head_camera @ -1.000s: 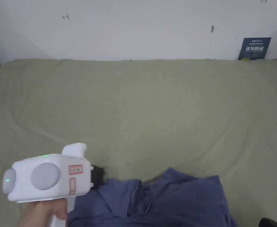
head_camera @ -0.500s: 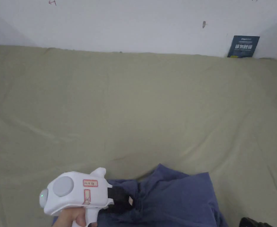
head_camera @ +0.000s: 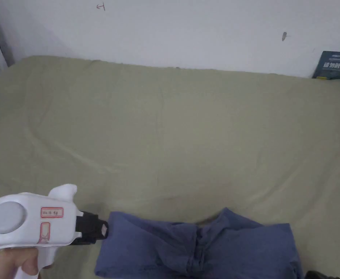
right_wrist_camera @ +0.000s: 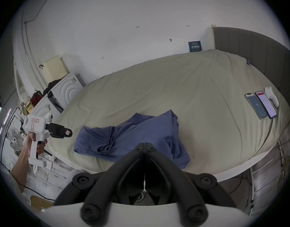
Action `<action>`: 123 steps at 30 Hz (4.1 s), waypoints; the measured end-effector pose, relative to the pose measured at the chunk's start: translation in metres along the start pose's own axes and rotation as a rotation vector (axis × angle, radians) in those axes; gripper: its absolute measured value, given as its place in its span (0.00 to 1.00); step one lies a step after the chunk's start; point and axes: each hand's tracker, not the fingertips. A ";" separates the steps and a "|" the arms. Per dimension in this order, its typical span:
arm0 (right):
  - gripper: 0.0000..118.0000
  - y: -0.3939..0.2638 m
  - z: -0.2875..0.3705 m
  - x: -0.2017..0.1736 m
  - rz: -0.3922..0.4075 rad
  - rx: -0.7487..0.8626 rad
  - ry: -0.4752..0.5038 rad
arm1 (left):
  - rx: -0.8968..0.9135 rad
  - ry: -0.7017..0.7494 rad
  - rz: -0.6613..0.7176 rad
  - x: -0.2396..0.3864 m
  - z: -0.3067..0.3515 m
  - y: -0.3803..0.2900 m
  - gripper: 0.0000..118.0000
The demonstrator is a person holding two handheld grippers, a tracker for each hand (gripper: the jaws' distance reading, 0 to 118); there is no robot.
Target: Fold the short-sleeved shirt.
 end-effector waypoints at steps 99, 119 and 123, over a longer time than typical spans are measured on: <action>0.00 0.018 -0.028 0.009 -0.035 -0.135 0.155 | -0.078 -0.442 -0.031 0.139 -0.088 -0.024 0.00; 0.00 -0.005 -0.244 0.034 -0.459 -0.531 0.741 | -0.082 -0.443 0.073 -0.002 -0.056 -0.023 0.00; 0.00 -0.006 -0.243 0.031 -0.456 -0.527 0.742 | -0.157 -0.522 0.033 0.007 -0.086 -0.021 1.00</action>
